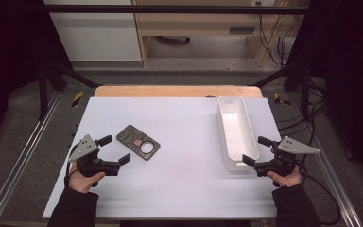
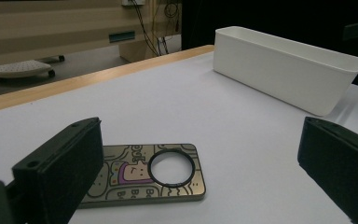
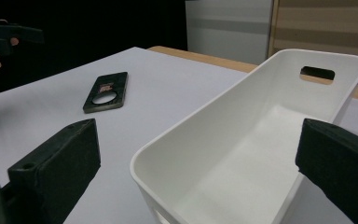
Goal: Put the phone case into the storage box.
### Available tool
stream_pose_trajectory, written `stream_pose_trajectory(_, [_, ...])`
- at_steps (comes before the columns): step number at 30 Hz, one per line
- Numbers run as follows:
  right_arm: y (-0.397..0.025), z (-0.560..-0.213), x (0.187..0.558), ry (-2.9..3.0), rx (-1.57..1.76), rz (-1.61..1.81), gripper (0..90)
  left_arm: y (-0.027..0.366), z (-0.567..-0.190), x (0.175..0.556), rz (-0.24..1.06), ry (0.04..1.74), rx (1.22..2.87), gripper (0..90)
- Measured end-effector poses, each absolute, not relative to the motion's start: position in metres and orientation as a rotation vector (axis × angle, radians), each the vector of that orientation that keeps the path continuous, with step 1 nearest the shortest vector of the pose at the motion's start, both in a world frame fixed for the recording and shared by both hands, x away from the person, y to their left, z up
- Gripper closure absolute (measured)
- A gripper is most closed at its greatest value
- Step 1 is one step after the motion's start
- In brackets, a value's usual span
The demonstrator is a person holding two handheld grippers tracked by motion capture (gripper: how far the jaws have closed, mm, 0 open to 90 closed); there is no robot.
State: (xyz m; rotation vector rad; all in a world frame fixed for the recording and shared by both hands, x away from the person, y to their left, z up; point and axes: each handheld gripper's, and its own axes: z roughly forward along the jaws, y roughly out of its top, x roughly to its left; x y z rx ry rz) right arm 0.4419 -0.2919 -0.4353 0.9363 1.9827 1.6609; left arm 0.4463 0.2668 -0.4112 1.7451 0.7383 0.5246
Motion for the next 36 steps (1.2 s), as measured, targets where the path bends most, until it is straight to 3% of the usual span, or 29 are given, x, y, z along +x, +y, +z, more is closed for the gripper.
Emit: stream_pose_trajectory(36, [-0.291,-0.433,0.441,1.987,0.916,1.651,0.3,0.257,-0.397,0.476,0.521,0.829,1.815,0.0])
